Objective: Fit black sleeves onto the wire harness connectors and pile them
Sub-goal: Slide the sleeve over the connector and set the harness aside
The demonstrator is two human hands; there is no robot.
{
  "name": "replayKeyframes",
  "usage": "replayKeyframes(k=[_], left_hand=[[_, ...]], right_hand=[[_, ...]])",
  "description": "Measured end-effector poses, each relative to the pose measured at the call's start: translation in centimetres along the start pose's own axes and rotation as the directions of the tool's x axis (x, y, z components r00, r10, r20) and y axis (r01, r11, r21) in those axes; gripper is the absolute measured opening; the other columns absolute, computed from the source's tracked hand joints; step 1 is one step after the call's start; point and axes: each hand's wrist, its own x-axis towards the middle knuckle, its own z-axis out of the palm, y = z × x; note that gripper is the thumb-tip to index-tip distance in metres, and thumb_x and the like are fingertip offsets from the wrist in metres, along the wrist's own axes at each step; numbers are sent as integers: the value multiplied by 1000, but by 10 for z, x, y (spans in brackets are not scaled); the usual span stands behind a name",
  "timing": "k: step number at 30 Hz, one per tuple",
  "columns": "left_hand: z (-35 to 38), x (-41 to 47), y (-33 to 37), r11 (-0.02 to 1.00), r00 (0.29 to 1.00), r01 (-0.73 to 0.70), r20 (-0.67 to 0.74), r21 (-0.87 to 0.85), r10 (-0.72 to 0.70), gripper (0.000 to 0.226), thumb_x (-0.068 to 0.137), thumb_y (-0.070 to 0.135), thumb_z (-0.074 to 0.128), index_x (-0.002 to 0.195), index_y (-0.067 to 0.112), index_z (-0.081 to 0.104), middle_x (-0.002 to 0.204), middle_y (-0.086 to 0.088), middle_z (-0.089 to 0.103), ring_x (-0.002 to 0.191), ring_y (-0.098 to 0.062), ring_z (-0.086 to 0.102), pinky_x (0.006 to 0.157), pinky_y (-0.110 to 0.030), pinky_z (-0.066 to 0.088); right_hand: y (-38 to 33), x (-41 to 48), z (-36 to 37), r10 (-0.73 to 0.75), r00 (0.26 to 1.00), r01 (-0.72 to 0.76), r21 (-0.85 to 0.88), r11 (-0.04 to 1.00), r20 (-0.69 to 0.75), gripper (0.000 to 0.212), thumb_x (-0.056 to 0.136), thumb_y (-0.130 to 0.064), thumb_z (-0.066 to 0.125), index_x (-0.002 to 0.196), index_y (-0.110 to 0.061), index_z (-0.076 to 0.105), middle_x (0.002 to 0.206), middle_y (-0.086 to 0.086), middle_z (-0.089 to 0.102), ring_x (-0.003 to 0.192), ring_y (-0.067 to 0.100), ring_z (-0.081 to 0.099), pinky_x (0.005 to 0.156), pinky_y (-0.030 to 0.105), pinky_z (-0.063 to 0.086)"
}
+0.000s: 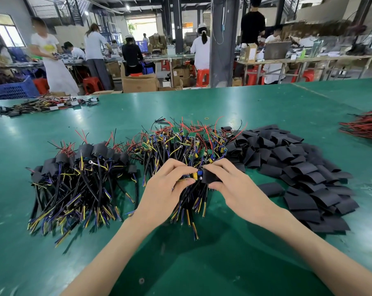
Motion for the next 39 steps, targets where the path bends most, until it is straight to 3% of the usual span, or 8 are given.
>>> replayKeyframes(k=[8,13,18,24,27,30,39], left_hand=[[-1,0,-1,1000,1000,-11,28,-6,11,21,87,10,62,106,12,69,90,4,52,76,-2,47,72,-7,34],[2,-2,-2,1000,998,0,70,-32,2,20,87,8,64,106,13,67,92,7,52,77,-8,53,72,-13,40],[4,-4,1,970,988,153,49,-190,-146,25,84,6,68,104,20,60,99,18,59,95,9,57,83,-3,38],[1,1,8,903,962,268,47,-335,-268,27,82,2,70,101,19,64,96,10,68,81,0,63,75,-8,45],[-2,3,6,883,939,337,42,-327,-343,17,82,4,70,90,19,66,82,10,68,67,-2,57,66,-10,44],[-3,3,4,880,934,357,103,-313,-342,11,83,6,69,79,16,69,67,16,64,60,4,53,63,-8,39],[-1,3,2,898,942,334,115,-286,-314,17,83,9,70,74,23,67,62,19,60,55,3,49,58,-7,35]], right_hand=[[-1,0,-2,1,1000,-4,129,992,25,35,93,-10,54,128,-10,51,119,1,48,100,22,53,88,35,40],[-2,0,-2,-13,999,3,181,984,52,33,93,-12,54,126,-11,53,116,-1,49,101,17,50,91,32,39],[-7,-3,-1,-25,1000,25,70,997,-4,37,92,-19,57,129,-12,50,121,-2,47,97,22,54,84,40,45],[-11,-2,-1,-30,998,28,-29,999,-59,36,93,-17,57,128,-10,51,123,4,47,94,28,57,79,44,48],[-12,-2,-4,-21,996,17,-50,999,-89,35,92,-18,58,126,-11,53,121,4,49,92,28,58,78,42,48],[-14,-3,-4,-49,995,42,-78,996,-89,35,89,-16,62,122,-9,56,116,7,52,86,27,60,73,39,50],[-13,-2,-2,-108,992,97,-158,983,-62,36,86,-15,66,120,-8,56,112,5,54,81,23,61,73,32,51]])
